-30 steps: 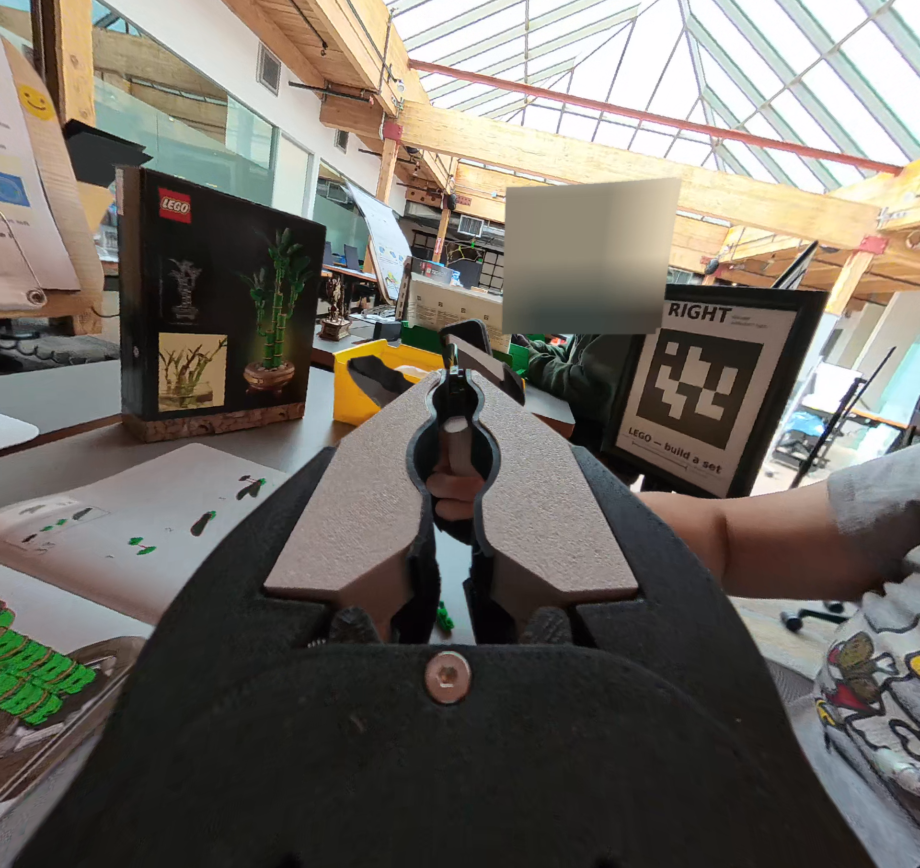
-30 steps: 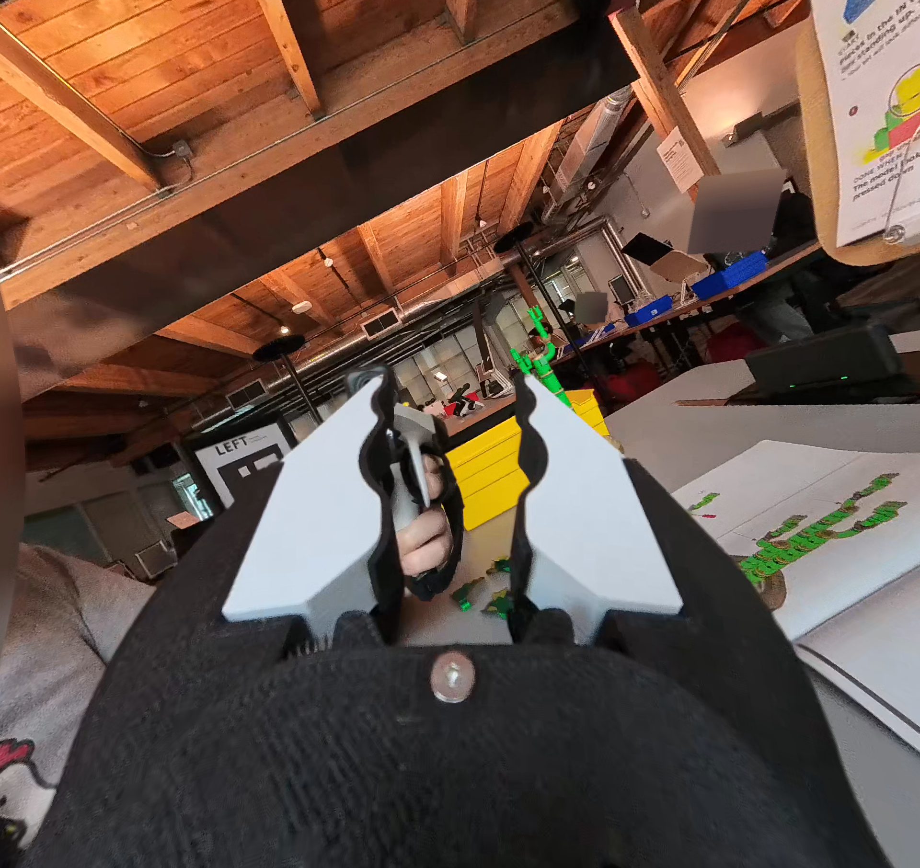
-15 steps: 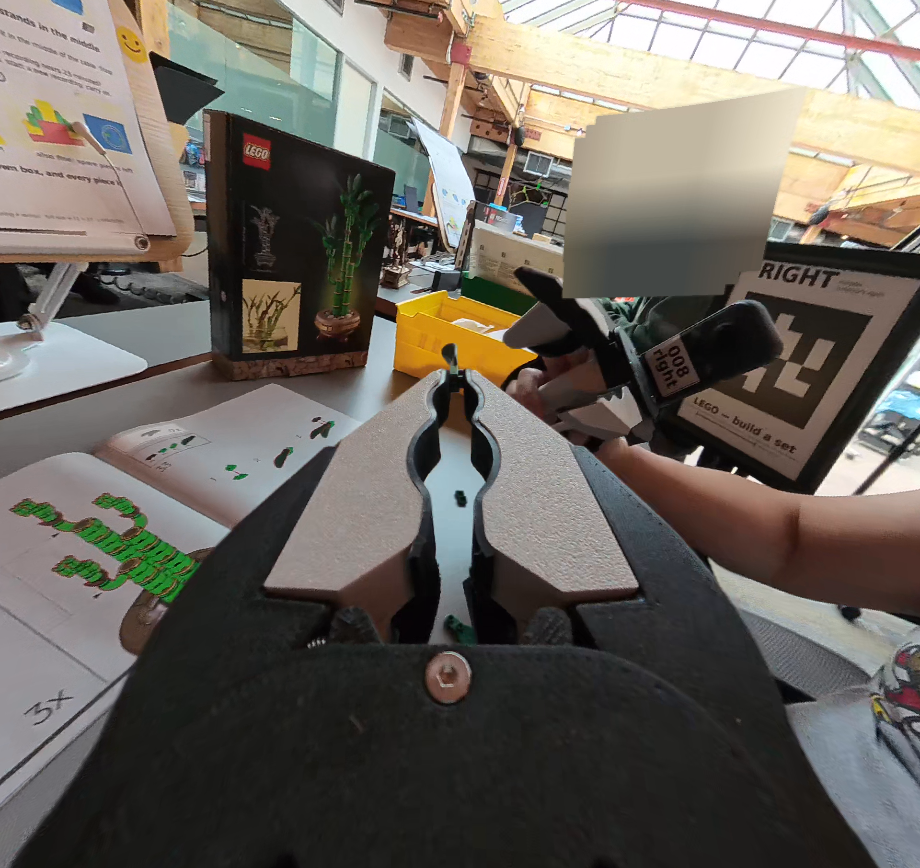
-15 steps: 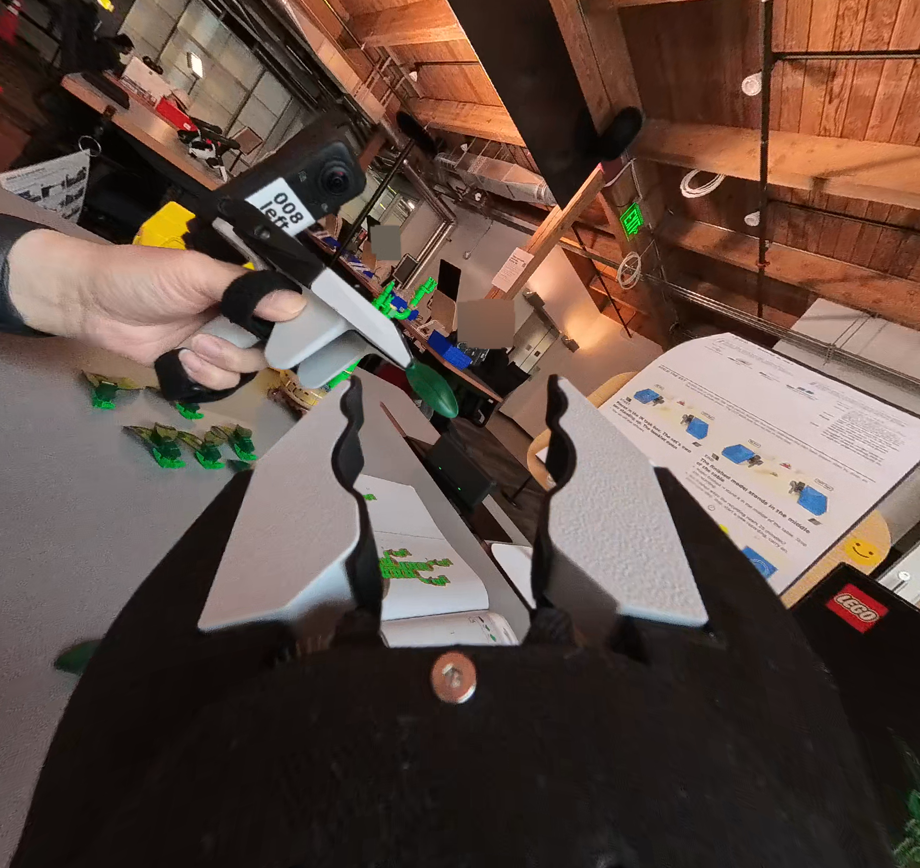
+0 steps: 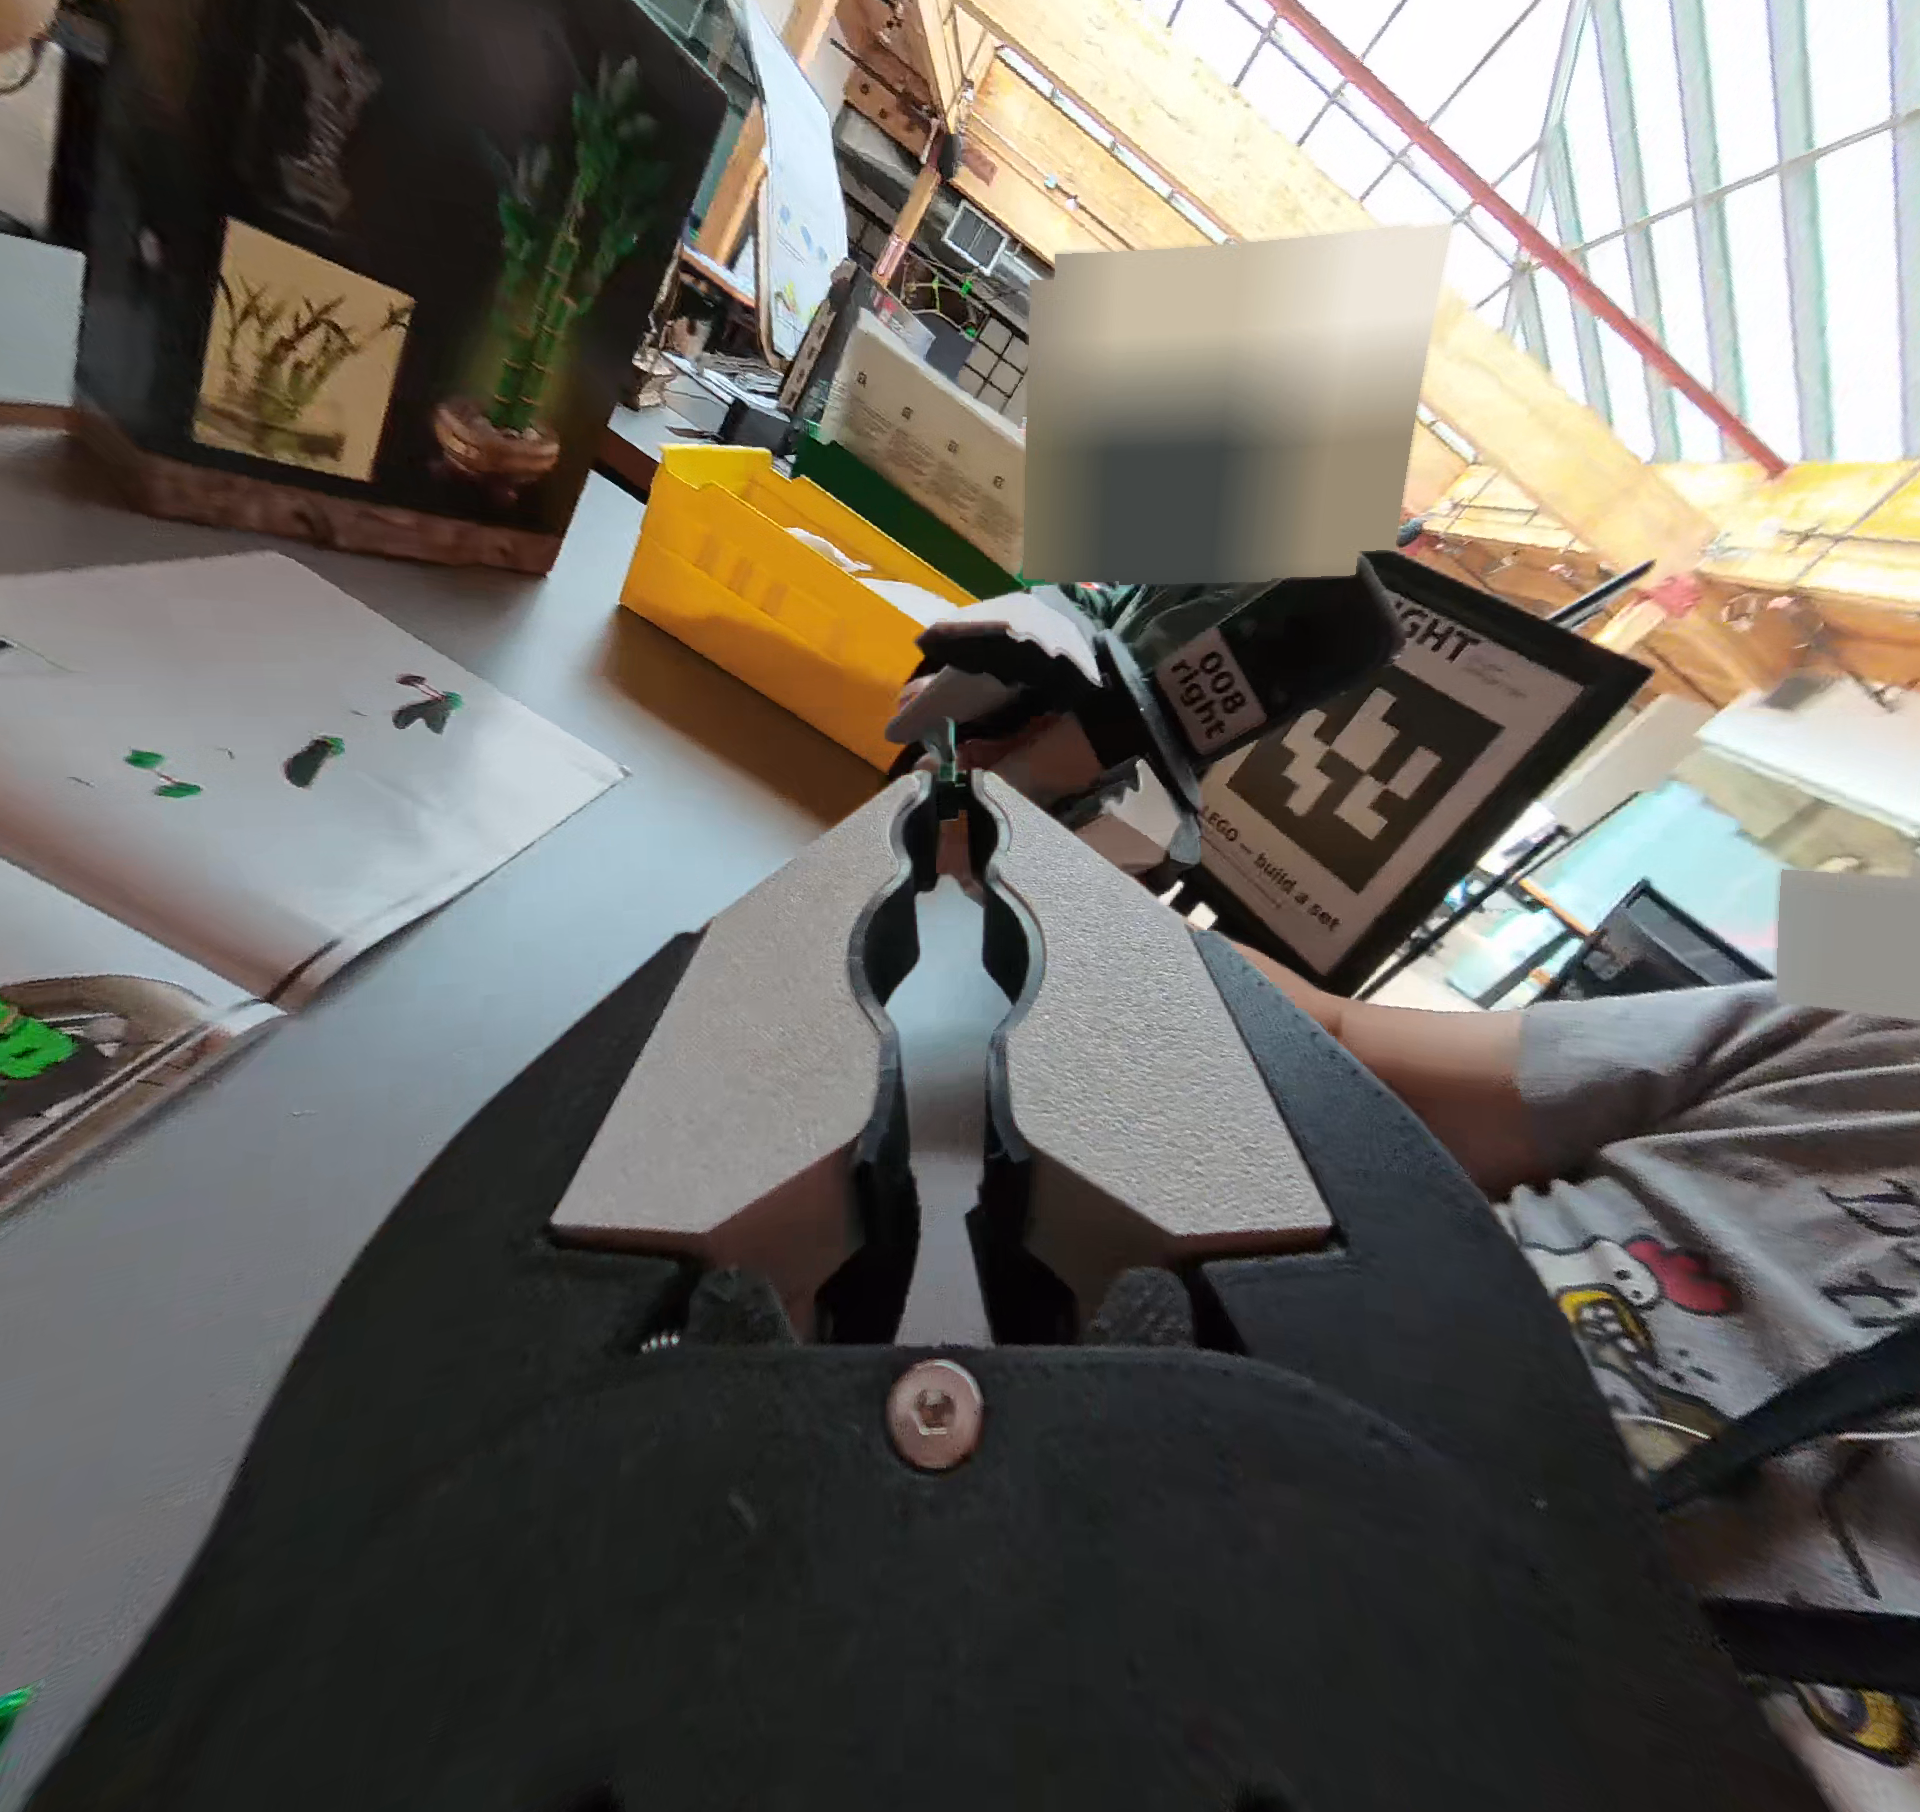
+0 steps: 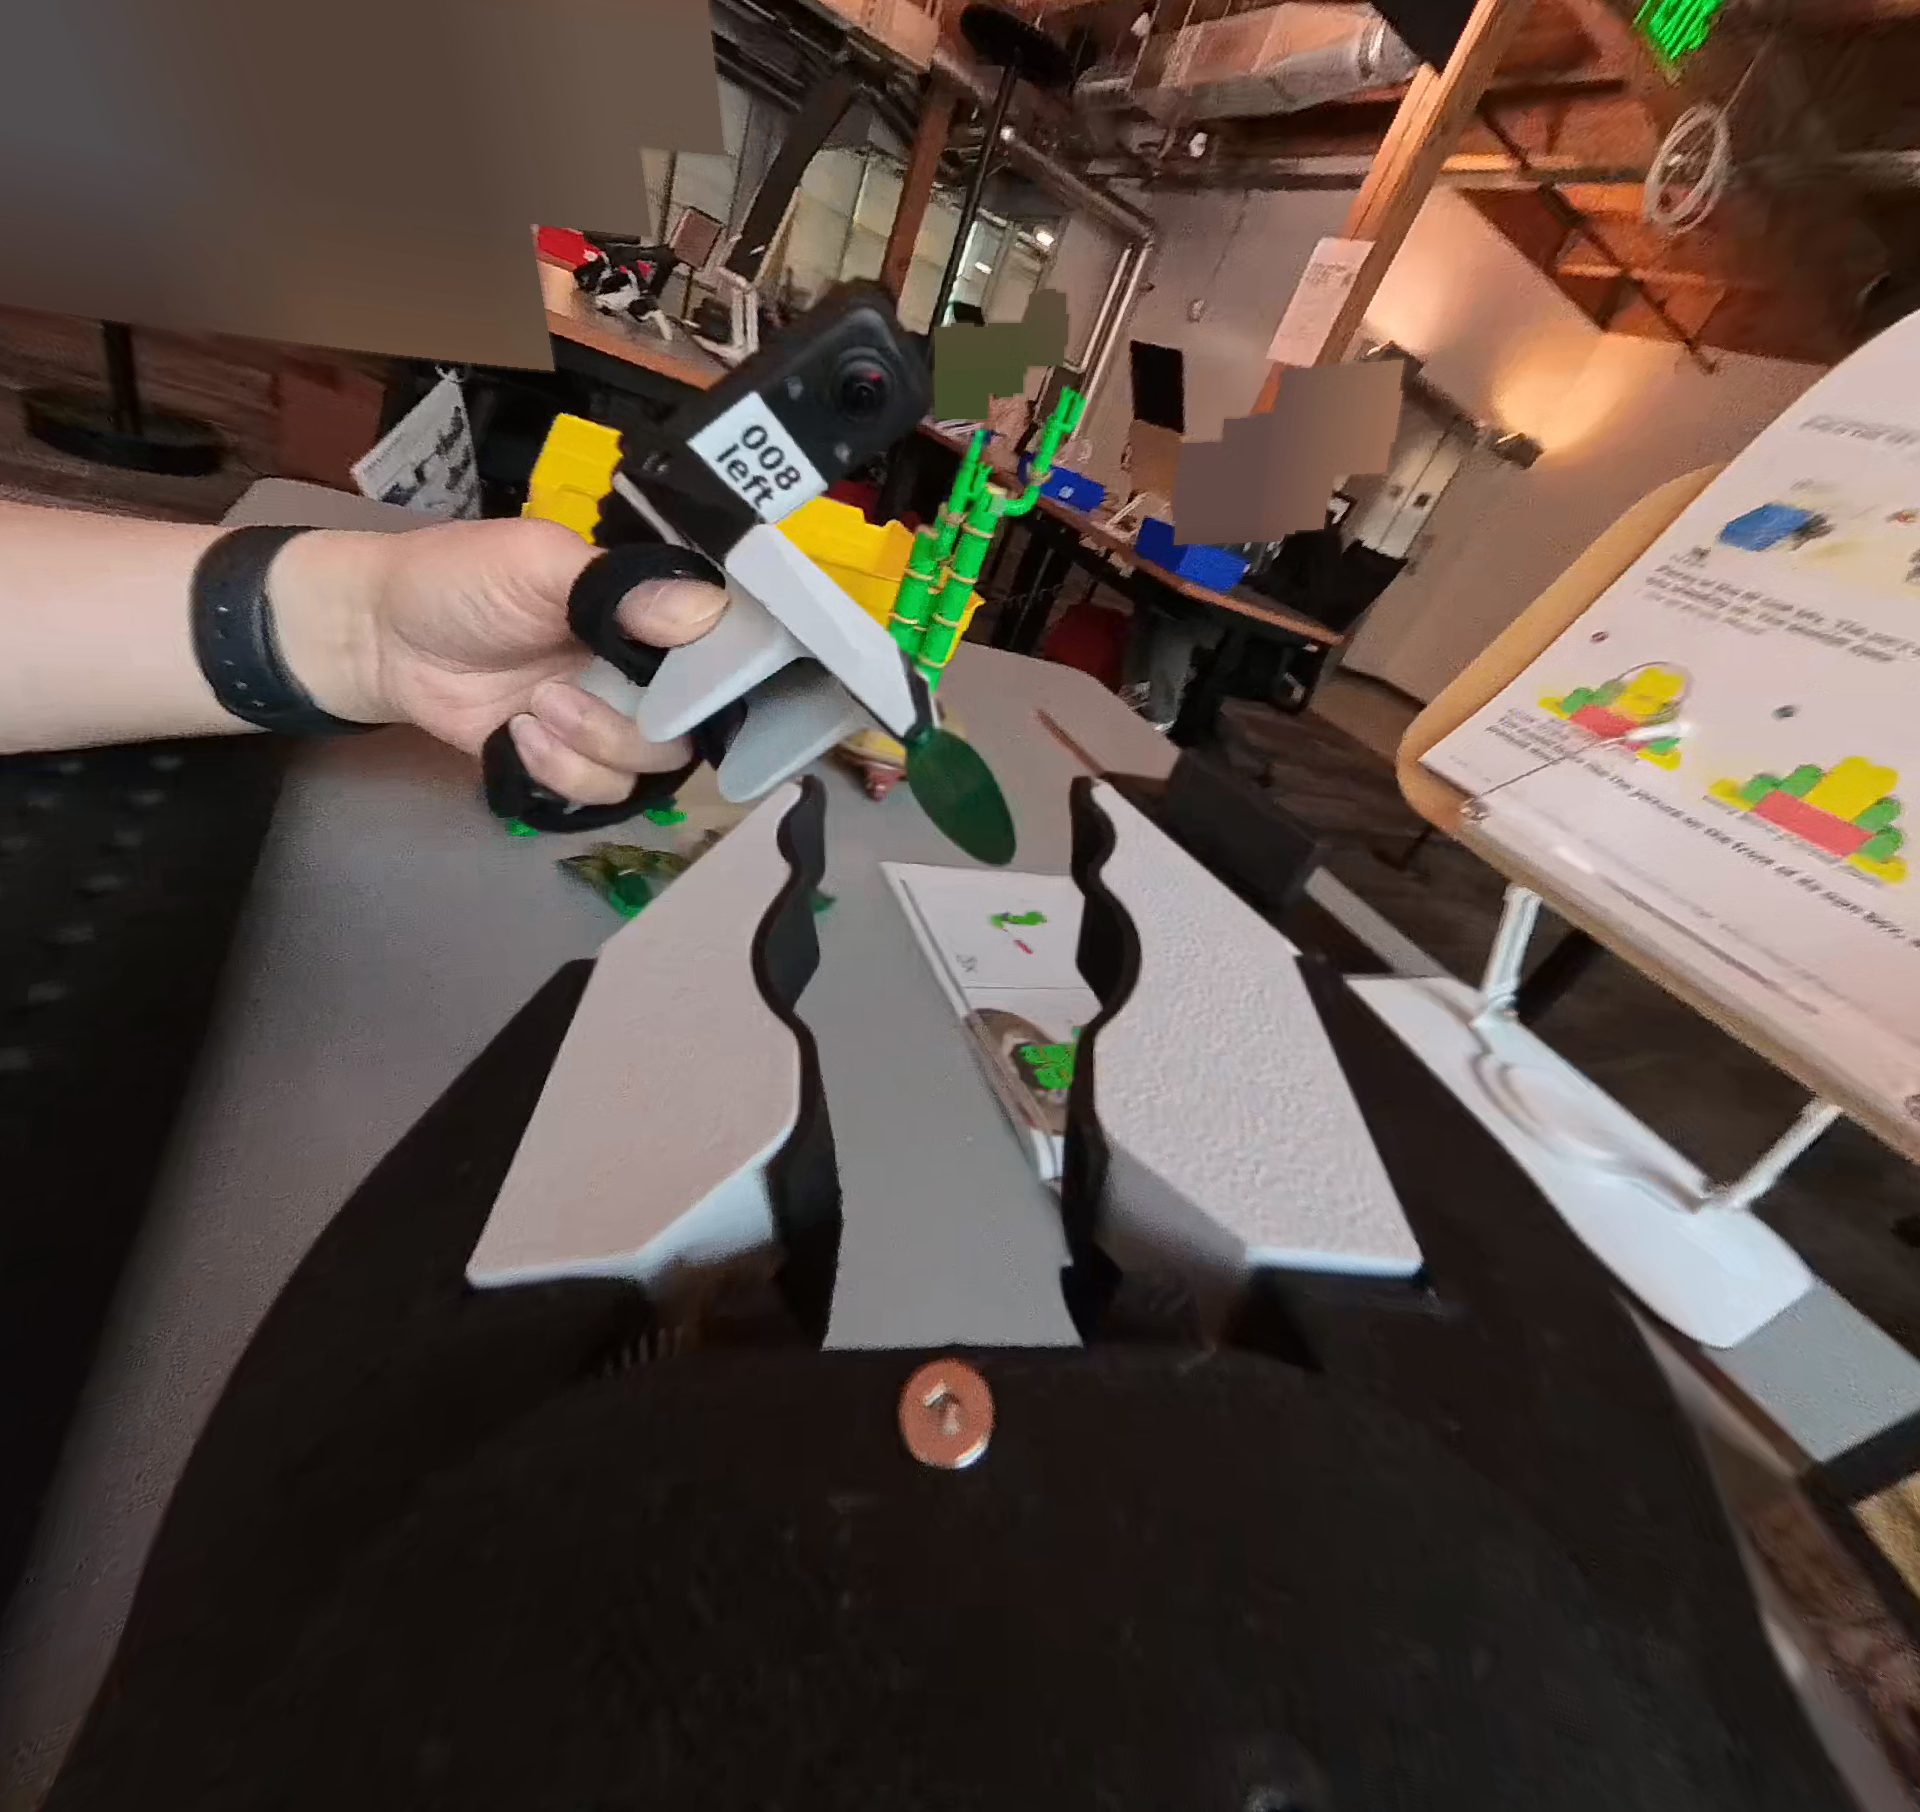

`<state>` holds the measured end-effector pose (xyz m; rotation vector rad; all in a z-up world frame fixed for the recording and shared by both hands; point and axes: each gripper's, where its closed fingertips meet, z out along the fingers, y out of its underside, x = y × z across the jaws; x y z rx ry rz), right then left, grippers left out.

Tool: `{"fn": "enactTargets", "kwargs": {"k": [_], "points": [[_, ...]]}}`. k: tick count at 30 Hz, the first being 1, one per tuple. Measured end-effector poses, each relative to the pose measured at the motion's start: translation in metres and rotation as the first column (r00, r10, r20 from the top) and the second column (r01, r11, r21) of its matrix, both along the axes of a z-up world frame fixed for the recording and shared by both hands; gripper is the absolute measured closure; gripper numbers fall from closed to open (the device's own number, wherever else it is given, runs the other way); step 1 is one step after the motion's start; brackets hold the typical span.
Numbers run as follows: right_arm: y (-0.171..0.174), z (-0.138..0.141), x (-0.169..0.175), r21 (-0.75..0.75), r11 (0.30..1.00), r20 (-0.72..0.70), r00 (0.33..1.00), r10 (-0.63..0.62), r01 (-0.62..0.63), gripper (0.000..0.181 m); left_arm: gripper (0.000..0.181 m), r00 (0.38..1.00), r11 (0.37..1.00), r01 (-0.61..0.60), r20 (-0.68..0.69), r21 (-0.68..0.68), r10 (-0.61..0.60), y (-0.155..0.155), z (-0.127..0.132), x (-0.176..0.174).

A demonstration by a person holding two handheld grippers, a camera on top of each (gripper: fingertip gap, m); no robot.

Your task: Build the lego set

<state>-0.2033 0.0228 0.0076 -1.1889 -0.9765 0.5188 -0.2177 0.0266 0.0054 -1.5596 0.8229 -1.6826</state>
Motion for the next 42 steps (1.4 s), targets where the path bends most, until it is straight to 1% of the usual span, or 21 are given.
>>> {"fn": "enactTargets", "kwargs": {"k": [3, 6, 8, 10, 12, 14, 15, 21, 23, 24, 25, 26, 27, 29, 31, 32, 34, 35, 36, 39, 42], "points": [[-0.004, -0.010, -0.008, -0.164, 0.981, -0.032, 0.995, 0.100, -0.104, 0.135, 0.179, 1.000, 1.000, 0.020, -0.005, -0.005, -0.020, -0.003, 0.000, 0.001], [-0.006, -0.012, -0.006, -0.253, 0.951, -0.098, 0.983, 0.157, -0.177, 0.136, 0.179, 0.999, 0.999, 0.046, -0.016, 0.015, -0.045, -0.009, 0.002, 0.001], [-0.009, -0.009, -0.004, -0.297, 0.924, -0.153, 0.967, 0.203, -0.241, 0.142, 0.179, 0.998, 0.998, 0.063, -0.027, 0.024, -0.062, -0.013, 0.002, 0.002], [-0.010, -0.009, -0.001, -0.365, 0.882, -0.207, 0.950, 0.235, -0.298, 0.145, 0.179, 0.994, 0.996, 0.082, -0.071, 0.044, -0.078, -0.016, -0.003, 0.003], [-0.011, -0.016, 0.001, -0.461, 0.818, -0.224, 0.937, 0.269, -0.345, 0.147, 0.179, 0.986, 0.990, 0.105, -0.142, 0.090, -0.091, -0.019, -0.012, 0.004], [-0.014, -0.031, 0.003, -0.533, 0.769, -0.176, 0.936, 0.306, -0.352, 0.152, 0.179, 0.968, 0.983, 0.134, -0.230, 0.124, -0.103, -0.022, -0.024, 0.003], [-0.015, -0.038, 0.004, -0.549, 0.760, -0.144, 0.935, 0.325, -0.348, 0.156, 0.179, 0.955, 0.980, 0.145, -0.276, 0.134, -0.103, -0.022, -0.031, 0.002], [-0.023, -0.070, -0.005, -0.591, 0.748, 0.008, 0.925, 0.381, -0.303, 0.161, 0.179, 0.883, 0.960, 0.231, -0.448, 0.161, -0.138, -0.032, -0.060, 0.001], [-0.028, -0.079, -0.010, -0.596, 0.747, 0.057, 0.912, 0.405, -0.294, 0.167, 0.179, 0.854, 0.951, 0.256, -0.501, 0.174, -0.139, -0.034, -0.070, 0.001], [-0.031, -0.084, -0.011, -0.599, 0.746, 0.084, 0.904, 0.420, -0.291, 0.181, 0.179, 0.839, 0.944, 0.279, -0.523, 0.179, -0.149, -0.037, -0.074, 0.001], [-0.034, -0.088, -0.012, -0.607, 0.745, 0.118, 0.895, 0.431, -0.278, 0.181, 0.178, 0.826, 0.936, 0.300, -0.541, 0.184, -0.158, -0.040, -0.077, 0.001], [-0.034, -0.090, -0.012, -0.612, 0.746, 0.138, 0.893, 0.429, -0.264, 0.181, 0.178, 0.821, 0.932, 0.304, -0.551, 0.198, -0.150, -0.040, -0.078, 0.001], [-0.032, -0.088, -0.012, -0.609, 0.751, 0.131, 0.901, 0.414, -0.257, 0.181, 0.178, 0.832, 0.933, 0.287, -0.539, 0.219, -0.130, -0.038, -0.075, 0.002], [-0.023, -0.068, -0.013, -0.600, 0.748, 0.008, 0.933, 0.359, -0.283, 0.181, 0.176, 0.904, 0.948, 0.190, -0.423, 0.254, -0.068, -0.026, -0.053, 0.004], [-0.009, -0.031, -0.011, -0.565, 0.745, -0.236, 0.935, 0.266, -0.355, 0.181, 0.157, 0.967, 0.968, 0.101, -0.250, 0.228, -0.042, -0.016, -0.024, 0.001], [-0.003, -0.012, -0.007, -0.540, 0.737, -0.384, 0.898, 0.213, -0.406, 0.181, 0.154, 0.983, 0.975, 0.079, -0.176, 0.209, -0.042, -0.013, -0.013, -0.001], [0.004, 0.012, 0.001, -0.510, 0.680, -0.618, 0.774, 0.136, -0.526, 0.181, 0.153, 0.995, 0.980, 0.061, -0.088, 0.190, -0.045, -0.011, -0.003, -0.001], [0.006, 0.015, 0.001, -0.505, 0.652, -0.676, 0.729, 0.108, -0.566, 0.181, 0.152, 0.997, 0.980, 0.056, -0.069, 0.192, -0.044, -0.011, -0.002, 0.002], [0.009, 0.013, 0.001, -0.509, 0.640, -0.703, 0.707, 0.076, -0.576, 0.181, 0.151, 0.998, 0.979, 0.051, -0.051, 0.196, -0.042, -0.012, -0.002, 0.005], [0.010, 0.011, -0.004, -0.498, 0.641, -0.733, 0.679, 0.048, -0.584, 0.181, 0.155, 0.999, 0.979, 0.031, -0.015, 0.202, -0.029, -0.015, 0.000, 0.015], [0.009, 0.012, -0.007, -0.486, 0.640, -0.757, 0.653, 0.033, -0.595, 0.181, 0.181, 0.999, 0.971, -0.035, -0.020, 0.238, 0.041, -0.009, -0.001, 0.016]]}}
